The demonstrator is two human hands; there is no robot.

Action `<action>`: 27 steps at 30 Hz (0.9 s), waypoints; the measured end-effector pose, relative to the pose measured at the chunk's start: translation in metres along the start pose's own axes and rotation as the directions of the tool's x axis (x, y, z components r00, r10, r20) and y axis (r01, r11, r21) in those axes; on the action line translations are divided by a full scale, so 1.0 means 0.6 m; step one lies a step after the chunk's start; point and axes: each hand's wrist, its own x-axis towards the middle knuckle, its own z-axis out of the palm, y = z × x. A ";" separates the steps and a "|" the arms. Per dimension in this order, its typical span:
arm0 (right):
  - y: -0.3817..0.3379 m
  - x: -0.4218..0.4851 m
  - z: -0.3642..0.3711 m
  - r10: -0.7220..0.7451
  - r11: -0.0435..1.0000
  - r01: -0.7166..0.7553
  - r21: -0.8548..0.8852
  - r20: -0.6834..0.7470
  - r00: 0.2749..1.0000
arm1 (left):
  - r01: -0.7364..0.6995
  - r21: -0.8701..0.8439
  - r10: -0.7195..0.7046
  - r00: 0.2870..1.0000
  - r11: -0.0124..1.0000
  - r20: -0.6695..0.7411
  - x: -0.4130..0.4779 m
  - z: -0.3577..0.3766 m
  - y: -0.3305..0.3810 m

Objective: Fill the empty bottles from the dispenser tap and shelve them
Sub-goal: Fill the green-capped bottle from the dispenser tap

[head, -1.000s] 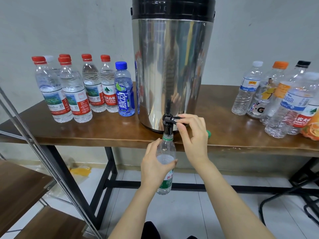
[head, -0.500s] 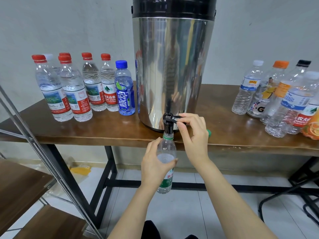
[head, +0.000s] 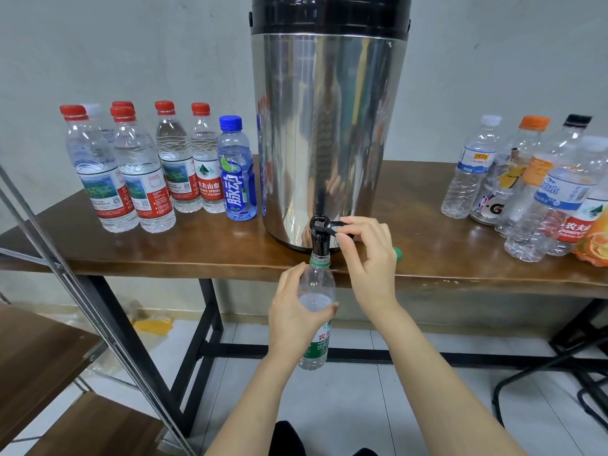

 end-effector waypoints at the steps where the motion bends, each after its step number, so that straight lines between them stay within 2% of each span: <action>1: 0.000 0.000 0.000 0.000 1.000 0.000 -0.001 0.000 1.000 | -0.003 0.003 0.003 1.000 1.000 -0.001 0.000 0.000 0.001; 27: -0.002 0.000 0.001 -0.005 1.000 0.005 -0.010 -0.012 1.000 | 0.009 -0.007 -0.009 1.000 1.000 -0.005 0.000 0.000 0.001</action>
